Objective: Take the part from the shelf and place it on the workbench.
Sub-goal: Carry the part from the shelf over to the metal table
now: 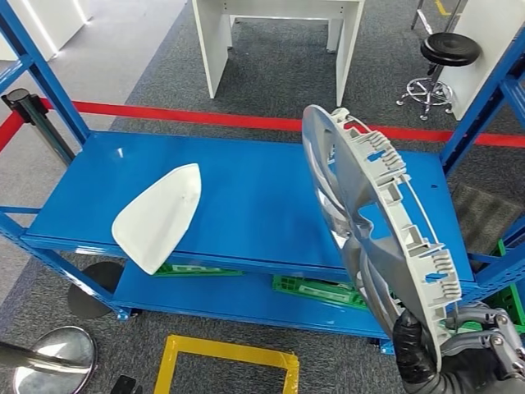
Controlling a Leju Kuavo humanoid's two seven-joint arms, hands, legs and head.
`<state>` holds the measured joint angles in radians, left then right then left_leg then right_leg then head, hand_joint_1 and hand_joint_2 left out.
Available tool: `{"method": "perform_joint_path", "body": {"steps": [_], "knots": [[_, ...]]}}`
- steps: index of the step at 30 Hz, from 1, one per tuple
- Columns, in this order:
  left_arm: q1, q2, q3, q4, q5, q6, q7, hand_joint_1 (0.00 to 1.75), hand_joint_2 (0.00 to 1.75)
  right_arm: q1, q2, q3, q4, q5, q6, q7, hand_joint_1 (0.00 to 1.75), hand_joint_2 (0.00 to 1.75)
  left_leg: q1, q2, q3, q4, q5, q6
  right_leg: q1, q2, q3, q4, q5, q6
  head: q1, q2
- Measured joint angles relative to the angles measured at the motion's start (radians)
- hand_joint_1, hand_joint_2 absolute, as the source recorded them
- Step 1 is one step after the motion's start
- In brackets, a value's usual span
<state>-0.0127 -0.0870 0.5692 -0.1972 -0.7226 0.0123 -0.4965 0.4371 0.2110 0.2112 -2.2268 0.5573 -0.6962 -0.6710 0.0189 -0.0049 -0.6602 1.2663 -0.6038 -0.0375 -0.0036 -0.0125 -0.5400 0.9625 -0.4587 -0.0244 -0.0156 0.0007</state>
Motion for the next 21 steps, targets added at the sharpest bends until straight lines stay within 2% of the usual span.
{"method": "perform_joint_path", "body": {"steps": [1,2,3,4,5,6,8,9,10,11,13,14,15,16,17,18,19,20,21], "knots": [[0.0,0.0,0.0,0.0,0.0,0.0,0.0,0.0,0.0,0.0,0.0,-0.002,0.003,-0.004,0.0,0.0,1.75,1.75,0.0,0.0,0.023,-0.014,0.015,0.0,0.0,-0.001,-0.01,0.002,0.006,0.003,0.0,0.0],[0.0,0.0,0.001,0.0,0.0,0.0,0.0,0.0,0.0,0.0,0.0,-0.004,0.006,-0.006,0.0,0.0,1.75,1.75,0.001,0.001,0.065,-0.068,0.043,0.0,-0.001,-0.001,-0.019,0.005,0.012,0.006,-0.001,0.0],[-0.001,0.0,0.001,0.0,0.0,0.0,0.0,0.0,0.0,0.0,0.0,-0.005,0.007,-0.01,0.0,0.0,1.75,1.75,0.001,0.001,0.116,-0.145,0.065,0.0,-0.001,-0.002,-0.027,0.01,0.016,0.01,-0.001,0.0],[-0.002,-0.001,0.001,0.0,-0.001,0.0,0.0,0.0,0.0,0.0,0.0,-0.005,0.009,-0.013,0.0,0.0,1.75,1.75,0.0,0.001,0.163,-0.221,0.079,0.001,0.0,-0.002,-0.035,0.015,0.02,0.015,-0.002,0.0],[-0.004,-0.002,0.001,0.0,-0.002,0.0,0.0,0.0,0.0,-0.001,0.0,-0.006,0.01,-0.016,0.0,0.0,1.75,1.75,-0.001,0.0,0.194,-0.274,0.083,0.004,0.001,-0.003,-0.04,0.02,0.025,0.021,-0.001,0.0],[-0.005,-0.002,0.002,0.0,-0.003,0.0,0.0,0.0,0.0,-0.001,0.0,-0.006,0.012,-0.02,0.0,0.0,1.75,1.75,-0.003,0.0,0.208,-0.302,0.08,0.008,0.002,-0.004,-0.044,0.023,0.029,0.028,-0.002,0.0],[-0.004,-0.003,0.006,0.0,-0.005,0.0,0.002,0.0,0.0,0.0,0.0,-0.008,0.019,-0.026,0.0,0.0,1.75,1.75,-0.007,-0.001,0.201,-0.305,0.084,0.021,0.001,-0.004,-0.048,0.024,0.039,0.041,-0.001,0.0],[-0.003,-0.004,0.008,0.0,-0.006,0.0,0.004,0.0,0.0,0.0,0.0,-0.01,0.023,-0.029,0.0,0.0,1.75,1.75,-0.007,0.0,0.195,-0.305,0.09,0.03,0.0,-0.003,-0.054,0.03,0.032,0.046,-0.001,0.0],[-0.003,-0.004,0.01,0.0,-0.007,0.0,0.006,0.0,0.0,0.0,0.0,-0.011,0.026,-0.033,0.0,0.0,1.75,1.75,-0.006,0.002,0.188,-0.306,0.097,0.041,-0.002,0.0,-0.065,0.049,0.01,0.051,0.001,0.0],[-0.004,-0.005,0.011,0.0,-0.008,0.0,0.007,0.0,0.0,0.0,0.0,-0.013,0.029,-0.036,0.0,0.0,1.75,1.75,-0.006,0.004,0.179,-0.307,0.105,0.051,-0.002,0.002,-0.081,0.089,-0.027,0.055,0.003,0.0],[-0.005,-0.004,0.014,0.0,-0.01,-0.001,0.008,0.0,0.0,0.0,0.0,-0.014,0.037,-0.044,0.0,0.0,1.75,1.75,-0.011,0.005,0.158,-0.305,0.121,0.063,-0.003,0.007,-0.124,0.218,-0.118,0.06,0.007,0.0],[-0.005,-0.004,0.016,0.0,-0.01,-0.001,0.008,0.0,0.0,0.0,0.0,-0.015,0.043,-0.047,0.001,0.0,1.75,1.75,-0.014,0.005,0.146,-0.305,0.13,0.065,-0.002,0.007,-0.138,0.28,-0.146,0.059,0.008,0.0],[-0.004,-0.004,0.016,0.0,-0.01,-0.002,0.008,0.0,0.0,0.0,0.0,-0.017,0.048,-0.049,0.001,0.0,1.75,1.75,-0.019,0.005,0.135,-0.304,0.138,0.067,-0.001,0.008,-0.138,0.313,-0.152,0.056,0.009,0.0],[-0.004,-0.004,0.017,0.0,-0.011,-0.002,0.009,0.0,0.0,0.0,0.0,-0.018,0.053,-0.05,0.001,0.0,1.75,1.75,-0.024,0.004,0.125,-0.304,0.145,0.069,0.002,0.008,-0.12,0.309,-0.139,0.049,0.009,0.0],[-0.004,-0.005,0.017,0.0,-0.011,-0.003,0.009,0.0,0.0,0.0,0.0,-0.02,0.057,-0.05,0.0,0.0,1.75,1.75,-0.029,0.004,0.117,-0.304,0.152,0.07,0.006,0.01,-0.083,0.263,-0.111,0.038,0.009,0.0],[-0.004,-0.006,0.017,0.0,-0.012,-0.003,0.009,0.0,0.0,0.0,0.0,-0.022,0.06,-0.051,0.0,0.0,1.75,1.75,-0.033,0.003,0.11,-0.304,0.159,0.071,0.014,0.012,-0.031,0.187,-0.083,0.023,0.009,0.0],[-0.004,-0.008,0.017,0.0,-0.012,-0.003,0.009,0.0,0.0,-0.001,0.0,-0.023,0.063,-0.051,0.0,0.0,1.75,1.75,-0.036,0.002,0.105,-0.304,0.165,0.07,0.02,0.013,0.023,0.104,-0.069,0.005,0.008,0.0],[-0.004,-0.011,0.018,0.0,-0.012,-0.003,0.009,0.0,0.0,-0.001,0.0,-0.025,0.064,-0.051,0.0,0.0,1.75,1.75,-0.036,0.002,0.1,-0.303,0.171,0.068,0.027,0.014,0.066,0.035,-0.063,-0.008,0.008,0.0],[-0.004,-0.013,0.018,0.0,-0.012,-0.004,0.009,0.0,0.0,-0.001,0.0,-0.026,0.065,-0.051,0.0,0.0,1.75,1.75,-0.033,0.002,0.095,-0.303,0.178,0.063,0.033,0.016,0.091,-0.008,-0.064,-0.016,0.008,0.0]]}}
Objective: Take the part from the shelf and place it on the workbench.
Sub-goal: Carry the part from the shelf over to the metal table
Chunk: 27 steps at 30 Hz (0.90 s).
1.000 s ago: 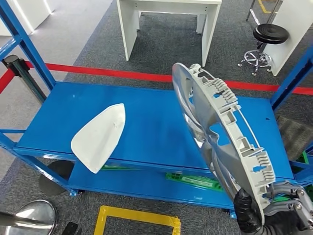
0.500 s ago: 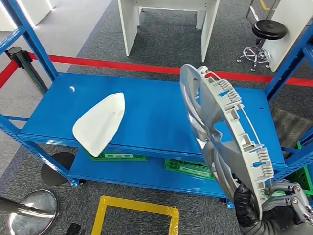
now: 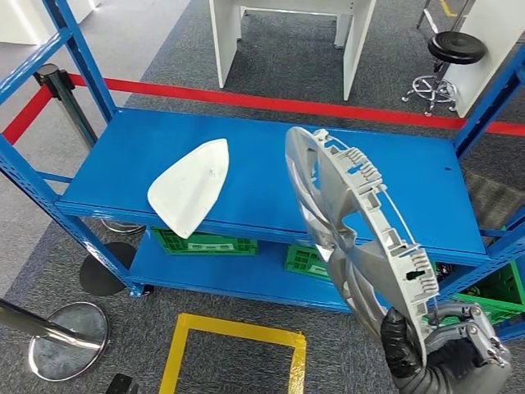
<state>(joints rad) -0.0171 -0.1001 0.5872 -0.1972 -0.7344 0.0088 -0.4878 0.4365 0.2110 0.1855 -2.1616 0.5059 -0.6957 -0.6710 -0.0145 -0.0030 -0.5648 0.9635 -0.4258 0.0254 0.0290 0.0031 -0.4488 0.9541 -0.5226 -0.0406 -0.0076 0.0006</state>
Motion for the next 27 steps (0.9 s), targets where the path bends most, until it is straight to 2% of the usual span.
{"method": "perform_joint_path", "body": {"steps": [1,2,3,4,5,6,7,8,9,10,11,12,13,14,15,16,18,19,20,22,23,24,25,26,27], "knots": [[0.0,-0.001,0.001,0.0,0.0,0.0,0.0,0.0,0.0,0.0,0.0,-0.001,0.001,0.0,0.0,0.0,1.75,1.75,0.003,0.0,-0.004,-0.001,0.007,-0.006,0.003,0.0,0.009,-0.019,-0.001,-0.003,0.0,0.0],[0.001,-0.001,0.001,0.0,0.0,-0.001,0.0,0.0,0.0,0.0,0.0,-0.002,0.002,0.0,0.0,0.0,1.75,1.75,0.005,0.0,-0.007,-0.003,0.016,-0.012,0.005,-0.001,0.005,-0.029,0.008,-0.002,0.001,0.0],[0.001,-0.001,0.002,0.0,-0.001,-0.001,0.0,0.0,0.0,0.0,0.0,-0.003,0.004,0.0,0.0,0.0,1.75,1.75,0.006,-0.001,-0.011,-0.003,0.015,-0.017,0.003,-0.003,0.002,-0.037,0.02,-0.002,0.002,0.0],[0.002,-0.001,0.003,0.0,-0.002,-0.001,0.0,0.0,0.0,-0.001,0.0,-0.003,0.005,0.0,0.0,0.0,1.75,1.75,0.006,-0.002,-0.018,0.007,-0.002,-0.022,0.0,-0.006,-0.002,-0.046,0.032,-0.002,0.001,0.0],[0.002,-0.001,0.004,0.0,-0.002,-0.001,0.0,0.0,0.0,-0.001,0.0,-0.003,0.007,0.0,0.0,0.0,1.75,1.75,0.006,-0.002,-0.028,0.035,-0.034,-0.027,-0.005,-0.009,-0.009,-0.054,0.044,-0.001,-0.001,0.0],[0.002,-0.001,0.005,0.0,-0.002,-0.001,0.0,0.0,0.0,-0.001,0.0,-0.003,0.009,0.0,0.0,0.0,1.75,1.75,0.009,-0.002,-0.043,0.084,-0.082,-0.033,-0.009,-0.012,-0.014,-0.055,0.052,0.001,-0.003,0.0],[0.002,0.0,0.006,0.0,-0.002,-0.001,0.0,0.0,0.0,-0.001,0.0,-0.003,0.012,-0.001,0.0,0.0,1.75,1.75,0.013,-0.002,-0.06,0.151,-0.13,-0.04,-0.011,-0.013,-0.026,-0.051,0.059,0.002,-0.004,0.0],[0.002,0.001,0.006,0.0,-0.002,-0.001,0.0,0.0,0.0,-0.001,0.0,-0.004,0.015,-0.001,0.0,0.0,1.75,1.75,0.017,-0.001,-0.075,0.219,-0.165,-0.046,-0.012,-0.016,-0.04,-0.044,0.064,0.005,-0.005,0.0],[0.003,0.002,0.007,0.0,-0.002,-0.001,0.0,0.0,0.0,-0.001,0.0,-0.004,0.018,-0.002,0.0,0.0,1.75,1.75,0.021,-0.001,-0.08,0.267,-0.18,-0.053,-0.015,-0.018,-0.054,-0.035,0.068,0.008,-0.005,0.0],[0.003,0.003,0.007,0.0,-0.003,-0.001,0.0,0.0,0.0,0.0,0.0,-0.004,0.021,-0.003,0.0,0.0,1.75,1.75,0.026,-0.001,-0.07,0.282,-0.173,-0.059,-0.019,-0.02,-0.07,-0.024,0.072,0.012,-0.005,0.0],[0.003,0.004,0.007,0.0,-0.003,-0.001,0.0,0.0,0.0,0.0,0.0,-0.004,0.024,-0.005,0.0,0.0,1.75,1.75,0.03,-0.001,-0.043,0.256,-0.148,-0.067,-0.024,-0.021,-0.086,-0.012,0.074,0.016,-0.005,0.0],[0.003,0.005,0.007,0.0,-0.003,-0.001,0.0,0.0,0.0,0.0,0.0,-0.004,0.027,-0.007,0.0,0.0,1.75,1.75,0.036,0.0,-0.001,0.197,-0.118,-0.075,-0.028,-0.022,-0.101,0.0,0.077,0.021,-0.005,0.0],[0.002,0.004,0.008,0.0,-0.003,-0.001,0.0,0.0,0.0,0.0,0.0,-0.004,0.029,-0.009,0.0,0.0,1.75,1.75,0.039,0.0,0.043,0.127,-0.101,-0.084,-0.031,-0.022,-0.115,0.012,0.079,0.028,-0.007,0.0],[0.001,0.004,0.008,0.0,-0.003,-0.001,0.0,0.0,0.0,0.001,0.0,-0.004,0.03,-0.01,0.0,0.0,1.75,1.75,0.04,-0.001,0.078,0.066,-0.093,-0.085,-0.032,-0.022,-0.126,0.021,0.082,0.034,-0.009,0.0],[0.0,0.003,0.008,0.0,-0.003,-0.001,0.0,0.0,0.0,0.001,0.0,-0.004,0.03,-0.01,0.0,0.0,1.75,1.75,0.041,-0.003,0.098,0.026,-0.094,-0.083,-0.031,-0.021,-0.135,0.029,0.086,0.041,-0.01,0.0],[0.0,0.002,0.008,0.0,-0.004,-0.001,0.0,0.0,0.0,0.001,0.0,-0.004,0.031,-0.011,0.0,0.0,1.75,1.75,0.039,-0.005,0.102,0.012,-0.101,-0.078,-0.03,-0.021,-0.142,0.033,0.092,0.049,-0.011,0.0],[0.004,0.002,0.008,0.0,-0.004,-0.001,0.001,0.0,0.0,0.001,-0.001,-0.004,0.032,-0.011,-0.001,0.0,1.75,1.75,0.04,-0.005,0.091,0.014,-0.097,-0.064,-0.03,-0.02,-0.15,0.037,0.099,0.061,-0.009,0.0],[0.004,0.002,0.008,0.0,-0.004,-0.001,0.001,0.0,0.0,0.001,-0.001,-0.004,0.032,-0.011,-0.001,0.0,1.75,1.75,0.04,-0.004,0.083,0.016,-0.092,-0.054,-0.031,-0.019,-0.161,0.047,0.087,0.067,-0.008,0.0],[0.004,0.002,0.009,0.0,-0.004,-0.001,0.001,0.0,0.0,0.002,-0.001,-0.004,0.032,-0.012,-0.001,0.0,1.75,1.75,0.04,-0.002,0.073,0.017,-0.086,-0.043,-0.032,-0.016,-0.174,0.074,0.059,0.071,-0.006,0.0],[0.001,0.003,0.011,0.0,-0.005,-0.001,0.001,0.0,0.0,0.002,-0.001,-0.004,0.034,-0.016,0.0,0.0,1.75,1.75,0.036,0.001,0.052,0.018,-0.072,-0.022,-0.034,-0.012,-0.213,0.185,-0.032,0.078,0.0,0.0],[0.0,0.003,0.012,0.0,-0.005,-0.001,0.001,0.0,0.0,0.002,-0.001,-0.004,0.035,-0.017,0.0,0.0,1.75,1.75,0.032,0.001,0.042,0.019,-0.064,-0.015,-0.034,-0.01,-0.229,0.255,-0.073,0.078,0.003,0.0],[-0.001,0.003,0.013,0.0,-0.005,-0.001,0.001,0.0,0.0,0.002,-0.002,-0.004,0.036,-0.018,0.0,0.0,1.75,1.75,0.027,0.002,0.032,0.02,-0.057,-0.011,-0.034,-0.009,-0.239,0.312,-0.098,0.077,0.003,0.0],[-0.001,0.003,0.013,0.0,-0.005,-0.001,0.001,0.0,0.0,0.002,-0.002,-0.004,0.038,-0.019,0.0,0.0,1.75,1.75,0.023,0.002,0.023,0.021,-0.05,-0.008,-0.032,-0.008,-0.235,0.339,-0.103,0.073,0.004,0.0],[-0.001,0.003,0.014,0.0,-0.005,-0.001,0.001,0.0,0.0,0.002,-0.002,-0.005,0.039,-0.019,0.0,0.0,1.75,1.75,0.017,0.002,0.014,0.021,-0.043,-0.006,-0.03,-0.007,-0.213,0.329,-0.089,0.066,0.004,0.0],[-0.001,0.003,0.015,0.0,-0.005,-0.001,0.001,0.0,0.0,0.002,-0.003,-0.005,0.04,-0.019,0.0,0.0,1.75,1.75,0.013,0.001,0.006,0.022,-0.036,-0.004,-0.027,-0.005,-0.174,0.279,-0.063,0.056,0.004,0.0]]}}
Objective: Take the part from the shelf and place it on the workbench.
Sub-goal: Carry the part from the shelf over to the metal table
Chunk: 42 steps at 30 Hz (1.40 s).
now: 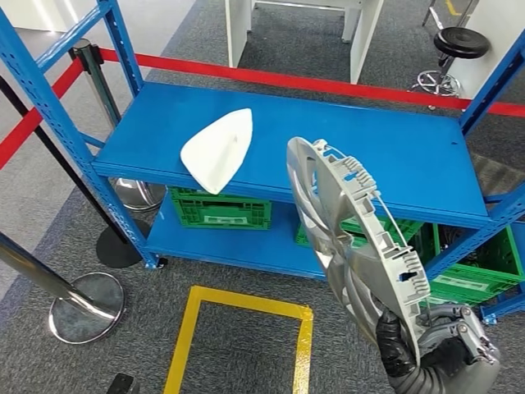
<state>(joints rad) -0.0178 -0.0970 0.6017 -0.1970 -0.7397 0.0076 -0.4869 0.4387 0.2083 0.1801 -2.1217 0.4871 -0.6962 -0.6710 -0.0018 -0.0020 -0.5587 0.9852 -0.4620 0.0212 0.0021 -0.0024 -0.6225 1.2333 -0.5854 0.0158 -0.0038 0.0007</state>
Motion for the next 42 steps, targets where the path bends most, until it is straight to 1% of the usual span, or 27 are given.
{"method": "perform_joint_path", "body": {"steps": [1,3,5,7,8,10,12,13,14,16,17,19,20,22,23,25,27,28,29,30,32,34,35,37,38,39,42], "knots": [[0.0,0.0,0.0,0.0,0.0,0.0,0.0,0.0,0.0,0.0,0.0,0.0,0.0,0.0,0.0,0.0,1.75,1.75,-0.003,-0.001,-0.006,0.0,0.007,0.001,0.006,0.003,0.052,-0.076,0.027,-0.013,0.0,0.0],[-0.001,-0.003,0.001,0.0,0.0,0.0,0.0,0.0,0.0,-0.001,0.0,-0.001,0.0,0.0,0.0,0.0,1.75,1.75,-0.005,-0.003,-0.017,0.0,0.021,-0.003,0.017,0.009,0.148,-0.226,0.049,-0.036,-0.001,0.0],[-0.001,-0.005,0.001,0.0,-0.001,-0.001,0.0,0.0,0.0,-0.001,0.0,-0.001,0.0,0.001,0.0,0.0,1.75,1.75,0.0,-0.004,-0.027,-0.001,0.039,-0.014,0.027,0.012,0.181,-0.288,0.049,-0.044,0.0,0.0],[0.0,-0.005,0.001,0.0,-0.002,-0.002,0.0,0.0,0.0,-0.001,0.0,-0.001,0.0,0.001,0.0,0.0,1.75,1.75,0.004,-0.005,-0.036,-0.003,0.046,-0.026,0.028,0.008,0.169,-0.302,0.071,-0.046,0.001,0.0],[0.001,-0.004,0.001,0.0,-0.002,-0.002,0.0,0.0,0.0,-0.002,0.0,-0.001,0.0,0.001,0.0,0.0,1.75,1.75,0.003,-0.005,-0.044,0.008,0.027,-0.03,0.026,0.004,0.161,-0.31,0.086,-0.05,0.001,0.0],[0.001,-0.003,0.001,0.0,-0.003,-0.002,0.0,0.0,0.0,-0.002,0.0,0.0,0.0,0.0,0.0,0.0,1.75,1.75,0.005,-0.004,-0.069,0.089,-0.063,-0.037,0.019,-0.003,0.142,-0.317,0.112,-0.054,-0.002,0.0],[0.001,-0.002,0.001,0.0,-0.004,-0.002,0.0,0.0,0.0,-0.001,-0.001,0.001,0.0,0.0,0.0,0.0,1.75,1.75,0.008,-0.004,-0.092,0.218,-0.147,-0.046,0.018,-0.008,0.109,-0.307,0.13,-0.052,-0.005,0.0],[0.001,-0.001,0.001,0.0,-0.004,-0.002,0.0,0.0,0.0,-0.001,-0.001,0.001,0.0,0.0,0.0,0.0,1.75,1.75,0.01,-0.004,-0.092,0.265,-0.156,-0.051,0.018,-0.011,0.09,-0.297,0.138,-0.051,-0.005,0.0],[0.001,0.0,0.001,0.0,-0.004,-0.002,0.0,0.0,0.0,-0.001,-0.001,0.001,0.0,0.0,0.0,0.0,1.75,1.75,0.011,-0.003,-0.079,0.283,-0.14,-0.055,0.016,-0.013,0.069,-0.286,0.145,-0.049,-0.005,0.0],[0.0,0.002,0.002,0.0,-0.004,-0.002,0.0,0.0,0.0,-0.001,-0.001,0.001,0.0,0.0,0.0,0.0,1.75,1.75,0.015,-0.003,-0.012,0.218,-0.082,-0.062,0.013,-0.015,0.027,-0.26,0.158,-0.044,-0.005,0.0],[-0.001,0.003,0.002,0.0,-0.004,-0.002,0.0,0.0,0.0,0.0,-0.001,0.002,0.0,0.0,0.0,0.0,1.75,1.75,0.017,-0.003,0.038,0.147,-0.074,-0.064,0.013,-0.014,0.007,-0.247,0.164,-0.04,-0.006,0.0],[-0.003,0.003,0.002,0.0,-0.004,-0.002,0.0,0.0,0.0,0.001,-0.001,0.001,0.0,0.0,0.0,0.0,1.75,1.75,0.016,-0.004,0.115,0.022,-0.095,-0.054,0.015,-0.015,-0.018,-0.227,0.178,-0.03,-0.006,0.0],[-0.004,0.002,0.002,0.0,-0.005,-0.002,0.0,0.0,0.0,0.001,-0.001,0.001,0.0,-0.002,0.0,0.0,1.75,1.75,0.013,-0.004,0.129,-0.008,-0.108,-0.045,0.015,-0.015,-0.023,-0.223,0.186,-0.026,-0.006,0.0],[-0.003,0.001,0.002,0.0,-0.005,-0.002,-0.001,0.0,0.0,0.003,-0.002,0.0,0.0,-0.006,0.0,0.0,1.75,1.75,0.011,-0.002,0.12,-0.013,-0.1,-0.023,0.012,-0.014,-0.026,-0.221,0.195,-0.015,-0.005,0.0],[-0.003,0.0,0.002,0.0,-0.005,-0.003,-0.001,0.0,0.0,0.005,-0.002,0.0,0.0,-0.008,0.0,0.0,1.75,1.75,0.011,0.001,0.112,-0.013,-0.09,-0.014,0.01,-0.01,-0.031,-0.212,0.178,-0.009,-0.004,0.0],[-0.004,0.0,0.002,0.0,-0.005,-0.004,-0.001,0.0,0.0,0.009,-0.004,-0.002,0.0,-0.012,0.0,0.0,1.75,1.75,0.013,0.005,0.089,-0.014,-0.067,0.002,0.004,-0.003,-0.052,-0.139,0.085,0.005,0.001,0.0],[-0.005,0.001,0.002,0.0,-0.005,-0.005,-0.001,0.0,0.0,0.012,-0.007,-0.002,0.0,-0.015,0.0,0.0,1.75,1.75,0.011,0.006,0.058,-0.013,-0.042,0.006,-0.002,0.0,-0.073,-0.011,-0.012,0.014,0.005,0.0],[-0.005,0.002,0.002,0.0,-0.005,-0.006,-0.001,0.0,0.0,0.013,-0.008,-0.002,0.0,-0.016,0.0,0.0,1.75,1.75,0.01,0.007,0.041,-0.012,-0.029,0.006,-0.004,0.0,-0.074,0.04,-0.025,0.016,0.006,0.0],[-0.004,0.002,0.003,0.0,-0.005,-0.008,-0.001,0.0,0.0,0.015,-0.01,-0.003,0.0,-0.016,0.0,0.0,1.75,1.75,0.01,0.007,0.024,-0.011,-0.016,0.004,-0.005,0.0,-0.063,0.066,-0.013,0.017,0.006,0.0],[-0.004,0.002,0.003,0.0,-0.005,-0.009,-0.002,0.0,0.0,0.015,-0.012,-0.003,0.0,-0.017,0.0,0.0,1.75,1.75,0.009,0.008,0.008,-0.011,-0.004,0.002,-0.005,0.0,-0.035,0.056,0.015,0.015,0.006,0.0],[-0.004,0.002,0.003,0.0,-0.005,-0.011,-0.004,0.0,0.0,0.016,-0.014,-0.004,0.0,-0.018,0.0,0.0,1.75,1.75,0.008,0.007,-0.016,-0.01,0.018,-0.003,-0.005,0.003,0.071,-0.067,0.061,0.005,0.006,0.0],[-0.004,0.001,0.003,0.0,-0.006,-0.011,-0.007,0.0,0.0,0.016,-0.015,-0.004,-0.001,-0.018,0.0,0.0,1.75,1.75,0.008,0.006,-0.031,-0.009,0.037,-0.012,0.0,0.008,0.182,-0.227,0.05,-0.006,0.005,0.0],[-0.005,0.0,0.003,0.0,-0.006,-0.011,-0.009,0.0,0.0,0.015,-0.015,-0.004,-0.001,-0.018,0.0,0.0,1.75,1.75,0.009,0.005,-0.038,-0.009,0.048,-0.018,0.004,0.01,0.21,-0.275,0.038,-0.008,0.005,0.0],[-0.003,0.0,0.003,0.0,-0.008,-0.011,-0.012,0.0,0.0,0.016,-0.016,-0.004,-0.001,-0.018,0.0,0.0,1.75,1.75,0.015,0.004,-0.052,-0.01,0.065,-0.031,0.008,0.008,0.209,-0.307,0.039,-0.013,0.005,0.0],[-0.002,-0.001,0.004,0.0,-0.009,-0.011,-0.013,0.0,0.0,0.016,-0.016,-0.004,-0.001,-0.018,0.0,0.0,1.75,1.75,0.017,0.004,-0.061,-0.003,0.055,-0.035,0.009,0.005,0.196,-0.311,0.049,-0.021,0.004,0.0],[0.0,-0.001,0.004,0.0,-0.01,-0.011,-0.014,0.0,0.0,0.016,-0.017,-0.004,-0.001,-0.019,0.0,0.0,1.75,1.75,0.017,0.003,-0.07,0.019,0.025,-0.038,0.008,0.002,0.185,-0.314,0.06,-0.031,0.003,0.0],[0.002,-0.002,0.005,0.0,-0.013,-0.011,-0.016,0.0,0.0,0.016,-0.017,-0.004,-0.001,-0.023,0.0,0.0,1.75,1.75,0.017,0.002,-0.103,0.183,-0.12,-0.043,0.01,-0.007,0.148,-0.3,0.087,-0.049,-0.004,0.0]]}}
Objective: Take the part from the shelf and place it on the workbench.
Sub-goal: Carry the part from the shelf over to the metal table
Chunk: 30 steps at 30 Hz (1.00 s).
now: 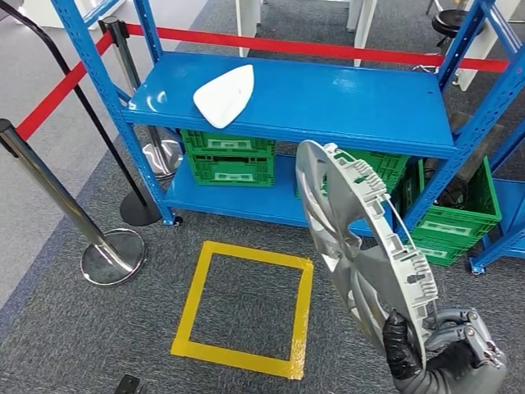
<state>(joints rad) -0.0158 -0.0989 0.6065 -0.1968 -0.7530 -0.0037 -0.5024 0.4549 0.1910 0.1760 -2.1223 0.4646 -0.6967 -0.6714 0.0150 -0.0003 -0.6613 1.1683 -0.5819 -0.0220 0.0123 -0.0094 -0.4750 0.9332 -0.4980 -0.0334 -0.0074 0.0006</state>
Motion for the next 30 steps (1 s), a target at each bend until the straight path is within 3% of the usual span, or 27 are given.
{"method": "perform_joint_path", "body": {"steps": [1,2,3,5,7,9,11,12,15,16,17,18,19,21,22,23,24,26,27,28,30], "knots": [[0.0,0.0,0.0,0.0,-0.001,0.0,0.0,0.0,0.0,0.0,0.0,0.0,0.0,-0.001,0.0,0.0,1.75,1.75,0.0,0.0,-0.005,0.058,-0.021,-0.002,0.002,-0.002,-0.018,0.008,0.008,-0.001,0.0,0.0],[0.0,0.001,0.001,0.0,-0.001,0.0,-0.001,0.0,0.0,0.0,-0.001,0.0,0.0,-0.002,0.0,0.0,1.75,1.75,0.0,0.0,0.0,0.095,-0.018,-0.003,0.003,-0.003,-0.036,0.017,0.016,-0.001,0.0,0.0],[0.0,0.002,0.001,0.0,-0.001,0.0,-0.001,0.0,0.0,0.0,-0.001,0.0,0.0,-0.002,0.0,0.0,1.75,1.75,0.0,0.0,0.018,0.099,0.004,-0.003,0.004,-0.003,-0.056,0.027,0.024,0.0,-0.001,0.0],[-0.002,0.003,0.002,0.0,-0.001,0.0,-0.001,0.0,0.0,0.001,-0.002,0.0,0.001,-0.003,0.0,0.0,1.75,1.75,0.0,0.0,0.099,0.006,0.053,-0.003,0.004,-0.003,-0.092,0.046,0.037,0.007,-0.001,0.0],[-0.004,0.003,0.002,0.0,-0.001,0.0,-0.002,0.0,0.0,0.002,-0.004,-0.001,0.0,-0.004,0.0,0.0,1.75,1.75,-0.001,-0.001,0.191,-0.133,0.046,0.002,0.007,-0.002,-0.115,0.064,0.049,0.017,-0.001,0.0],[-0.005,0.002,0.002,0.0,-0.001,-0.001,-0.003,0.0,0.0,0.002,-0.005,-0.001,0.0,-0.004,0.0,0.0,1.75,1.75,-0.005,-0.002,0.222,-0.195,0.028,0.012,0.009,-0.003,-0.124,0.072,0.062,0.027,0.0,0.0],[-0.004,0.0,0.002,0.0,-0.002,-0.002,-0.003,0.0,0.0,0.003,-0.007,-0.001,0.0,-0.004,0.0,0.0,1.75,1.75,-0.004,0.002,0.207,-0.196,0.04,0.027,0.005,-0.001,-0.132,0.077,0.064,0.039,-0.001,0.0],[-0.004,0.0,0.002,0.0,-0.002,-0.002,-0.003,0.0,0.0,0.004,-0.008,-0.001,0.0,-0.004,0.0,0.0,1.75,1.75,-0.003,0.005,0.197,-0.197,0.049,0.036,0.003,0.002,-0.143,0.093,0.042,0.045,0.001,0.0],[-0.006,0.0,0.002,0.0,-0.002,-0.002,-0.004,0.0,0.0,0.005,-0.012,-0.001,0.0,-0.005,0.0,0.0,1.75,1.75,-0.004,0.012,0.156,-0.196,0.084,0.049,-0.006,0.006,-0.193,0.248,-0.096,0.064,0.007,0.0],[-0.006,0.001,0.002,0.0,-0.002,-0.002,-0.004,0.0,0.0,0.005,-0.014,-0.001,0.001,-0.006,0.0,0.0,1.75,1.75,-0.005,0.014,0.141,-0.196,0.095,0.049,-0.009,0.007,-0.203,0.31,-0.126,0.067,0.007,0.0],[-0.006,0.001,0.002,0.0,-0.002,-0.002,-0.004,0.0,0.0,0.005,-0.015,-0.002,0.001,-0.006,0.0,0.0,1.75,1.75,-0.007,0.016,0.127,-0.195,0.106,0.049,-0.01,0.007,-0.202,0.349,-0.131,0.068,0.008,0.0],[-0.006,0.001,0.002,0.0,-0.002,-0.002,-0.004,0.0,0.0,0.006,-0.016,-0.002,0.001,-0.006,0.0,0.0,1.75,1.75,-0.008,0.018,0.112,-0.195,0.117,0.048,-0.011,0.007,-0.184,0.354,-0.114,0.067,0.008,0.0],[-0.006,0.001,0.002,0.0,-0.002,-0.002,-0.004,0.0,0.0,0.006,-0.017,-0.002,0.001,-0.006,0.0,0.0,1.75,1.75,-0.01,0.02,0.099,-0.195,0.128,0.047,-0.011,0.006,-0.148,0.321,-0.085,0.064,0.008,0.0],[-0.007,0.0,0.002,0.0,-0.003,-0.002,-0.004,0.0,0.0,0.006,-0.019,-0.002,0.0,-0.006,0.0,0.0,1.75,1.75,-0.012,0.022,0.082,-0.194,0.147,0.043,-0.005,0.0,-0.031,0.17,-0.046,0.047,0.007,0.0],[-0.007,-0.002,0.003,0.0,-0.003,-0.002,-0.004,0.0,0.0,0.005,-0.02,-0.002,0.0,-0.005,0.0,0.0,1.75,1.75,-0.012,0.023,0.076,-0.194,0.157,0.038,-0.001,-0.004,0.027,0.085,-0.048,0.038,0.008,0.0],[-0.007,-0.003,0.003,0.0,-0.003,-0.002,-0.004,0.0,0.0,0.005,-0.021,-0.002,0.0,-0.005,0.0,0.0,1.75,1.75,-0.011,0.025,0.072,-0.194,0.166,0.034,0.005,-0.008,0.065,0.024,-0.055,0.031,0.008,0.0],[-0.006,-0.004,0.003,0.0,-0.004,-0.003,-0.004,0.0,0.0,0.005,-0.021,-0.002,0.0,-0.005,0.0,0.0,1.75,1.75,-0.009,0.027,0.068,-0.194,0.175,0.027,0.01,-0.01,0.084,-0.011,-0.061,0.027,0.008,0.0],[-0.005,-0.005,0.003,0.0,-0.004,-0.003,-0.005,0.0,0.0,0.006,-0.022,-0.002,0.0,-0.005,0.0,0.0,1.75,1.75,-0.004,0.029,0.059,-0.196,0.186,0.016,0.012,-0.008,0.073,-0.028,-0.045,0.018,0.01,0.0],[-0.004,-0.005,0.003,0.0,-0.004,-0.004,-0.005,0.0,0.0,0.006,-0.022,-0.002,0.0,-0.005,0.0,0.0,1.75,1.75,-0.004,0.025,0.052,-0.186,0.168,0.011,0.011,-0.007,0.063,-0.031,-0.032,0.011,0.009,0.0],[-0.002,-0.005,0.003,0.0,-0.004,-0.004,-0.005,0.0,0.0,0.007,-0.022,-0.002,0.0,-0.006,0.0,0.0,1.75,1.75,-0.004,0.02,0.043,-0.159,0.132,0.008,0.009,-0.007,0.052,-0.035,-0.017,0.004,0.007,0.0],[0.0,-0.006,0.003,0.0,-0.006,-0.004,-0.005,0.0,0.0,0.008,-0.022,-0.002,0.0,-0.007,0.0,0.0,1.75,1.75,-0.003,0.011,0.018,-0.044,0.026,0.003,0.008,-0.004,0.024,-0.032,0.004,-0.006,0.004,0.0]]}}
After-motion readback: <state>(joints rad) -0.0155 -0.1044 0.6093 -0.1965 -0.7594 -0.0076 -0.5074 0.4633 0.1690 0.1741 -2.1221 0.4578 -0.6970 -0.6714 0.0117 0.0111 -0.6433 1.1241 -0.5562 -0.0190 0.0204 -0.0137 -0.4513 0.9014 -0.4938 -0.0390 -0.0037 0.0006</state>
